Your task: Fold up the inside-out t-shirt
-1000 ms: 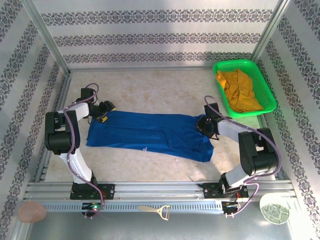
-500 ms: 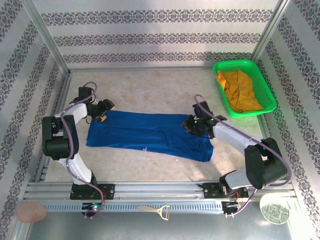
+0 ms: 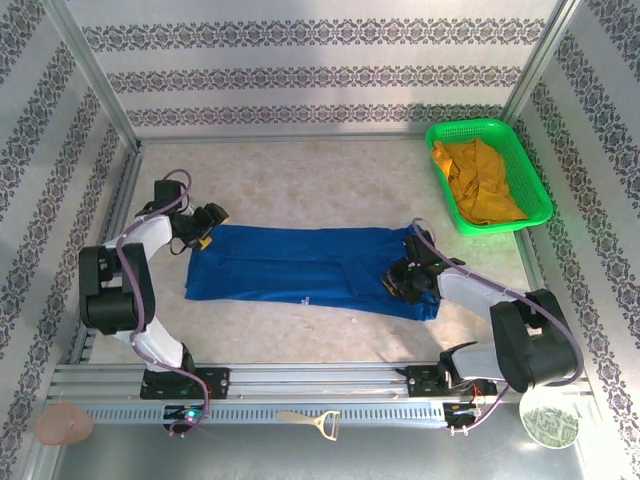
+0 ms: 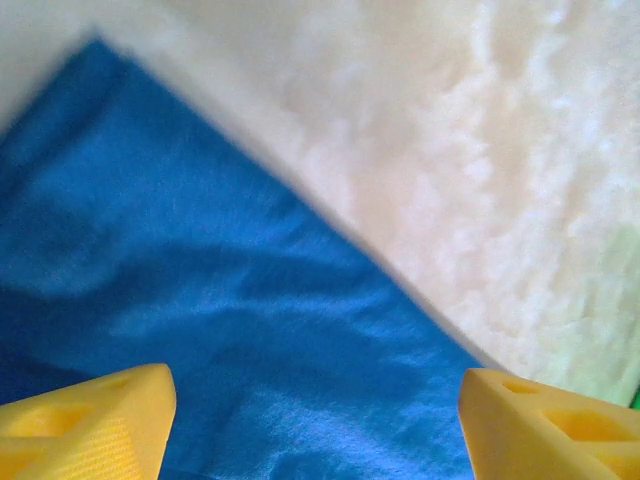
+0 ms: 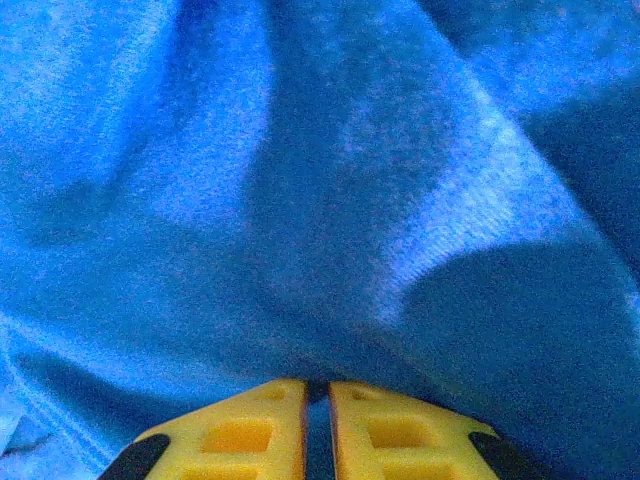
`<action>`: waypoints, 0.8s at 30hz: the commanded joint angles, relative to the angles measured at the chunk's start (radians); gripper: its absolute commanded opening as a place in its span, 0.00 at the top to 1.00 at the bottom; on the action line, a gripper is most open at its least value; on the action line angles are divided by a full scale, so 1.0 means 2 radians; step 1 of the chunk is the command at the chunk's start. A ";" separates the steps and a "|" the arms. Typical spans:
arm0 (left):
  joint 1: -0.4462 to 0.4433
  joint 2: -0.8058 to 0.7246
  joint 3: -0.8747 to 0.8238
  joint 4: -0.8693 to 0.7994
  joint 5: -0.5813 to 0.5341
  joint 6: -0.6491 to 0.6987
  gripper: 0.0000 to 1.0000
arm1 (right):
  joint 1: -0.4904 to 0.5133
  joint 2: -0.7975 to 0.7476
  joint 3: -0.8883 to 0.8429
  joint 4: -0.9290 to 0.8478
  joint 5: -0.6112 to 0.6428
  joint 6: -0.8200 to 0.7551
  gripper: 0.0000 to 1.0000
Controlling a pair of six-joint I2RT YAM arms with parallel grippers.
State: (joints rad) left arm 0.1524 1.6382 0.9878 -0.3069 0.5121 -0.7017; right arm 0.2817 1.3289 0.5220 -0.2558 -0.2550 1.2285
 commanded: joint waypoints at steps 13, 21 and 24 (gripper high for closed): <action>0.002 0.013 -0.039 0.018 -0.015 0.002 0.24 | -0.021 -0.002 0.040 -0.072 0.020 -0.040 0.81; 0.004 0.043 -0.019 0.014 -0.026 0.030 0.23 | -0.035 -0.016 0.085 -0.084 0.013 -0.062 0.80; 0.004 0.027 0.024 -0.007 -0.022 0.036 0.23 | -0.057 -0.027 0.134 -0.118 0.037 -0.114 0.77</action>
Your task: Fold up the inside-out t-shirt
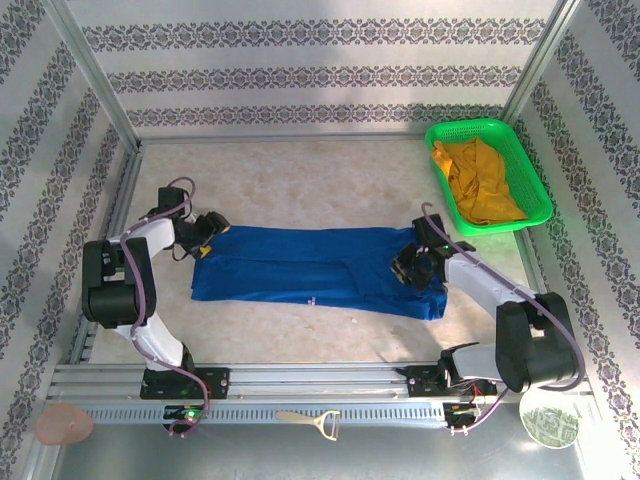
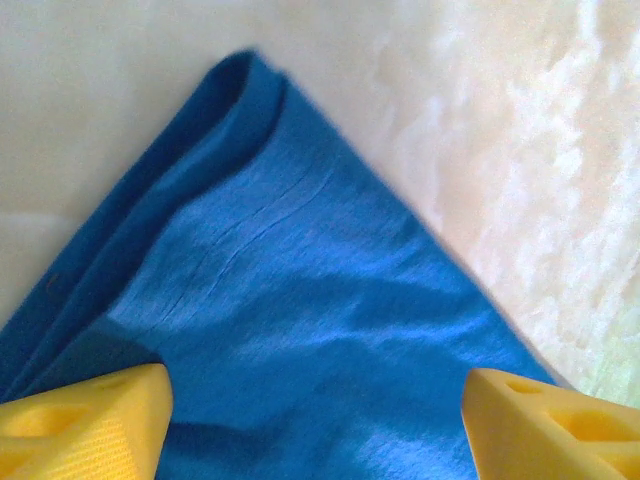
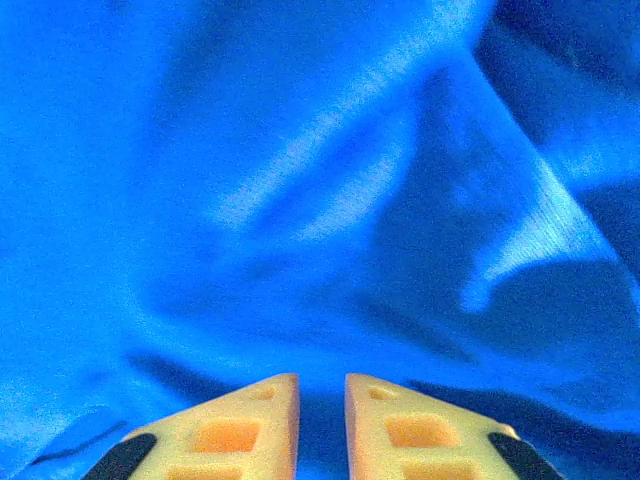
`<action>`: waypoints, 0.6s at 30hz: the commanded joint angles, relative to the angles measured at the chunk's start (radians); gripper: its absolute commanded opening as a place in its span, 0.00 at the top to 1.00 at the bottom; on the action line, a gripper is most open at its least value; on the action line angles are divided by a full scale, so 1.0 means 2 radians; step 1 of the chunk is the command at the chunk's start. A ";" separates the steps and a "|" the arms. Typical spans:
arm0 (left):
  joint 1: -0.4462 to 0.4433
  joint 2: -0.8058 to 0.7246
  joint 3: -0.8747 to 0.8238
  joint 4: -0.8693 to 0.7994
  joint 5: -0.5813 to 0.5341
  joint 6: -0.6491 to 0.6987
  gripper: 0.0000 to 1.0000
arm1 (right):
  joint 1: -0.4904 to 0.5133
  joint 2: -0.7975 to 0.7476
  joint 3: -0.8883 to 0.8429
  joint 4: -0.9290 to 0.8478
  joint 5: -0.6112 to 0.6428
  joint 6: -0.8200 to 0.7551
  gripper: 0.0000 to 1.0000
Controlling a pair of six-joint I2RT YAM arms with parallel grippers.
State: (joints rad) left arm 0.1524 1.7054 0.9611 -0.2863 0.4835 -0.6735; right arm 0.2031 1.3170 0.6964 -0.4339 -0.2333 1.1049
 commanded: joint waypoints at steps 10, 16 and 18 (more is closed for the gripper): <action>-0.029 -0.060 0.064 -0.045 0.037 -0.011 0.23 | -0.119 0.071 0.111 -0.051 0.044 -0.199 0.22; -0.058 -0.053 0.016 -0.015 0.042 -0.022 0.23 | -0.135 0.101 0.125 -0.073 0.084 -0.233 0.13; -0.061 -0.046 0.005 -0.007 0.043 -0.021 0.22 | -0.142 0.115 0.127 -0.072 0.078 -0.238 0.12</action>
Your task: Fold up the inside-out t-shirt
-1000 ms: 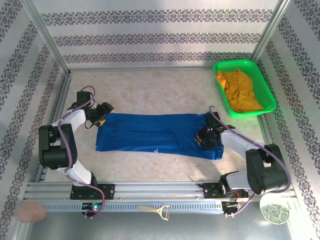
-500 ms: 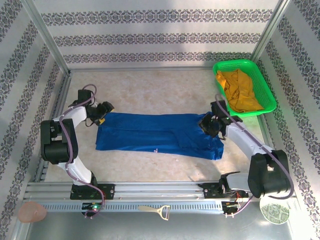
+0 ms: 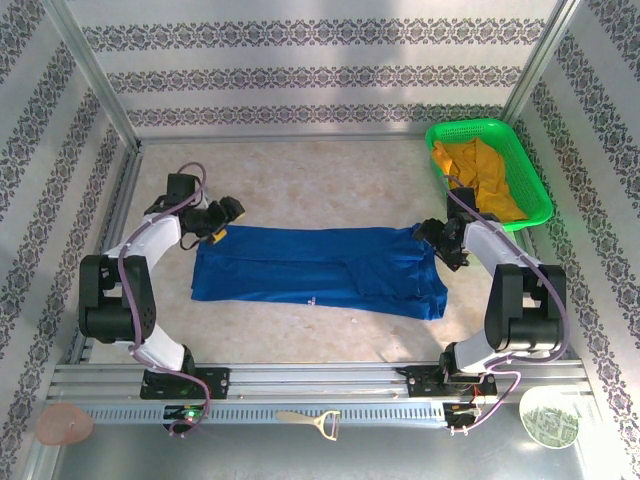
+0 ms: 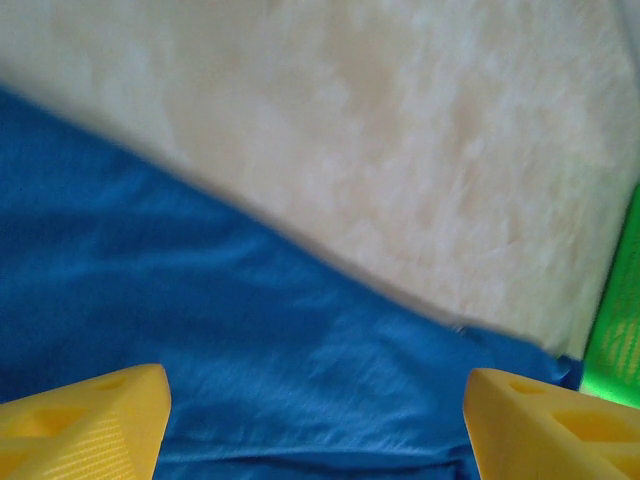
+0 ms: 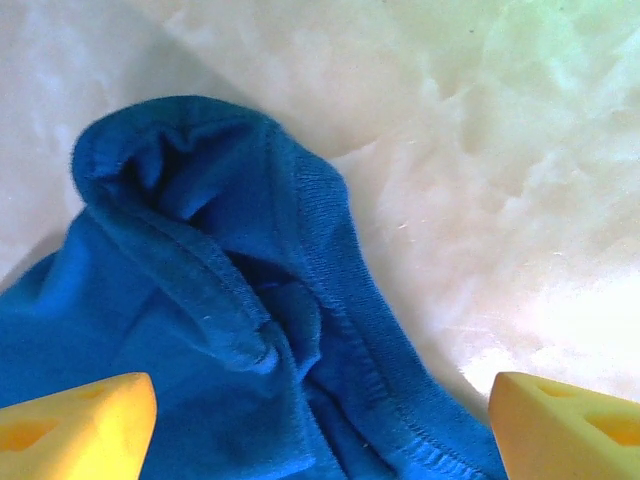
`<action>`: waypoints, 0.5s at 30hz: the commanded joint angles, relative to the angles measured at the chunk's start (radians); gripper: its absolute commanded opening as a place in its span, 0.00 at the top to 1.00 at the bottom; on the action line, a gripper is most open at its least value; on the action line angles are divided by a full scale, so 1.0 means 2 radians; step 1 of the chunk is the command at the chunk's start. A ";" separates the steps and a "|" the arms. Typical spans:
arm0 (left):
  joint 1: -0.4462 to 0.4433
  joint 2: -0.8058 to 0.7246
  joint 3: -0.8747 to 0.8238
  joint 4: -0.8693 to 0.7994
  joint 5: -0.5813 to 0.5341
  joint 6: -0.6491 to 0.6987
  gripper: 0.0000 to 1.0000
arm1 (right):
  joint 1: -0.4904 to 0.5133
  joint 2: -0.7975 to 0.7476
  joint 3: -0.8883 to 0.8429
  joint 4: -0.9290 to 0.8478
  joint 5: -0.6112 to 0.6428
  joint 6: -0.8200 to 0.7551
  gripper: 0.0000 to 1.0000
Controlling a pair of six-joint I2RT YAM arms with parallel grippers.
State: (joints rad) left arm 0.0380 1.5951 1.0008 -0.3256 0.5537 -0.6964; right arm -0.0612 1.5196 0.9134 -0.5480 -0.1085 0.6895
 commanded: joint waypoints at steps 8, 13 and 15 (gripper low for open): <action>-0.011 0.036 -0.020 0.022 0.011 -0.004 0.22 | -0.012 0.063 0.012 0.011 -0.043 -0.046 0.10; -0.013 0.045 -0.018 0.024 0.010 -0.004 0.22 | -0.008 0.063 -0.006 0.032 -0.100 -0.043 0.10; -0.014 0.045 -0.018 0.024 0.009 -0.003 0.22 | -0.003 0.048 -0.014 0.031 -0.098 -0.038 0.10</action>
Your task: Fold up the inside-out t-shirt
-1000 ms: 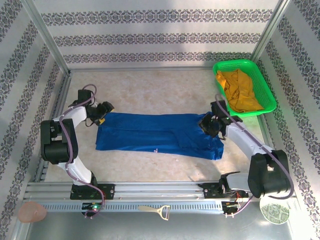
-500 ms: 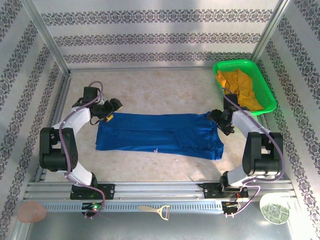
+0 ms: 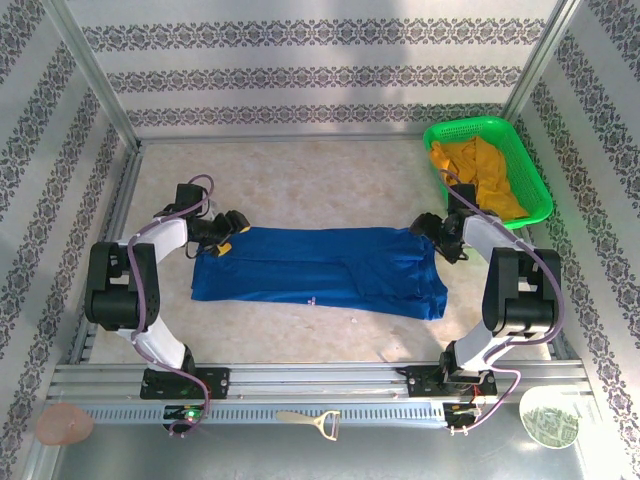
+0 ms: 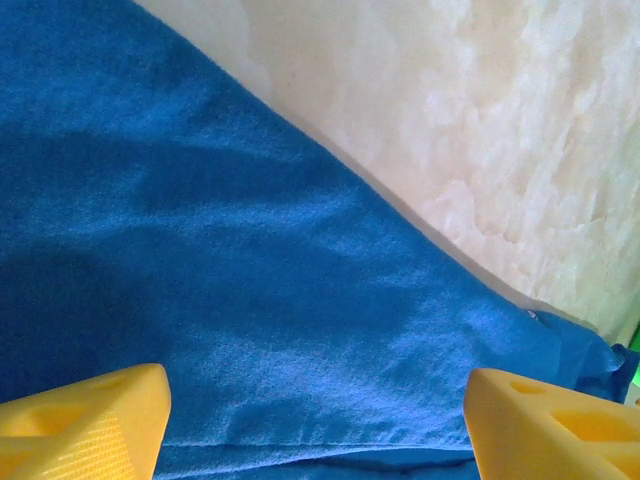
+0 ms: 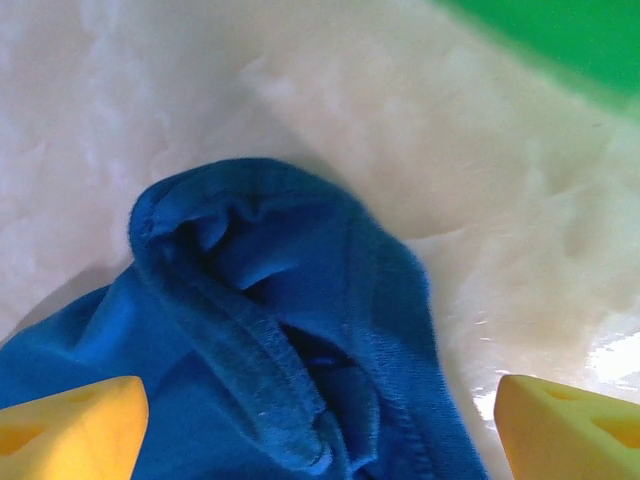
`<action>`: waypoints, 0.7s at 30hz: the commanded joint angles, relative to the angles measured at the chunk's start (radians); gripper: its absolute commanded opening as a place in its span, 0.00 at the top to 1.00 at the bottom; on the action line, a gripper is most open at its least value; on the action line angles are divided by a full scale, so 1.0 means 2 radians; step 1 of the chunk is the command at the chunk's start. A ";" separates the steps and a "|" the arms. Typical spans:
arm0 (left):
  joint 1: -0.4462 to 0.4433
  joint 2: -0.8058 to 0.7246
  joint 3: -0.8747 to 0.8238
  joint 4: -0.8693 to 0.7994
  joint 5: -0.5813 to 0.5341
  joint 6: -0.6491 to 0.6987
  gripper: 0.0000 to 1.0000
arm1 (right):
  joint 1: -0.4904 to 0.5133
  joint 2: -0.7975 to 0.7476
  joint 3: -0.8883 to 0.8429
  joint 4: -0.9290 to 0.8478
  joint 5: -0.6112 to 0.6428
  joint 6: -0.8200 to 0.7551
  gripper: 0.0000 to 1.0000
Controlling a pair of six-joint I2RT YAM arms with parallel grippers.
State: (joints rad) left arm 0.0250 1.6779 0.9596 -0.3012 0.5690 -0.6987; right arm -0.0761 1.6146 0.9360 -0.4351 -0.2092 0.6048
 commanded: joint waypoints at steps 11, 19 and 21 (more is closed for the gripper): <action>-0.009 0.005 0.010 0.009 0.001 0.000 0.22 | 0.004 -0.135 -0.045 -0.031 0.032 -0.012 0.12; -0.009 0.003 0.003 0.019 0.002 -0.006 0.22 | 0.008 -0.159 -0.082 -0.065 0.057 -0.001 0.04; -0.009 0.004 0.002 0.019 0.002 -0.006 0.22 | 0.014 -0.156 -0.093 -0.057 0.066 -0.002 0.02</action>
State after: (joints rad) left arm 0.0189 1.6787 0.9596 -0.2985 0.5690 -0.6987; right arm -0.0673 1.3075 0.7856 -0.5152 -0.1303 0.5980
